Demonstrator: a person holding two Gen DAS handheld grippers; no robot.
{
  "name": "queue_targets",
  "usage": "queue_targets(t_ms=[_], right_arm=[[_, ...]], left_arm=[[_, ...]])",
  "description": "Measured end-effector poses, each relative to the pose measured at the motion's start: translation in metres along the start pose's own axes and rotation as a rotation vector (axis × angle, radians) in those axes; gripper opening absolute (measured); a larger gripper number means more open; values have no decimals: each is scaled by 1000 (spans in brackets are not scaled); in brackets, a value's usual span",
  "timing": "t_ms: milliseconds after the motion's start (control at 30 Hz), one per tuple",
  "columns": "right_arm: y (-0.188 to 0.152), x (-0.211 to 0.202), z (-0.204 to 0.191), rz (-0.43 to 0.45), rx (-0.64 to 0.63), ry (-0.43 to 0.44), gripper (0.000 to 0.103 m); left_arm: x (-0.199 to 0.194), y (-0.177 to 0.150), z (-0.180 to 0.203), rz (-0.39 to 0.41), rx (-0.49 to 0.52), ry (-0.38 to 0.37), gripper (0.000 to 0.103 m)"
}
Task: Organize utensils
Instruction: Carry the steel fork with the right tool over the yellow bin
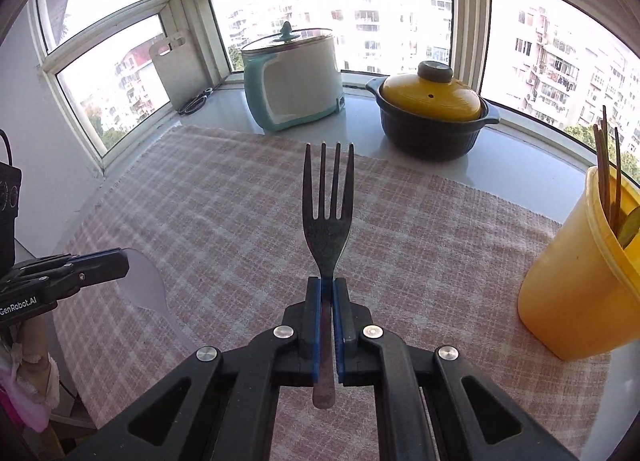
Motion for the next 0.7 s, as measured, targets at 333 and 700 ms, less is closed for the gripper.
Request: queue_targets(t_ms=[333, 700], right_arm=[[20, -38, -1, 111, -22, 3, 3], [42, -93, 33, 208, 35, 12, 3]], left_arm=[[-19, 30, 17, 74, 39, -5, 0], [-28, 84, 61, 178, 90, -47, 0]])
Point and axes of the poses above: each gripper's, at about its wrist camera, not at the fingertips, and x roughly the way its jaws point, z to its right, y to its top, the point moved 7 cm from there along x, roughly the way its jaws point, and after that the axes turned 12 degrees about x, right-handed, at the moved point
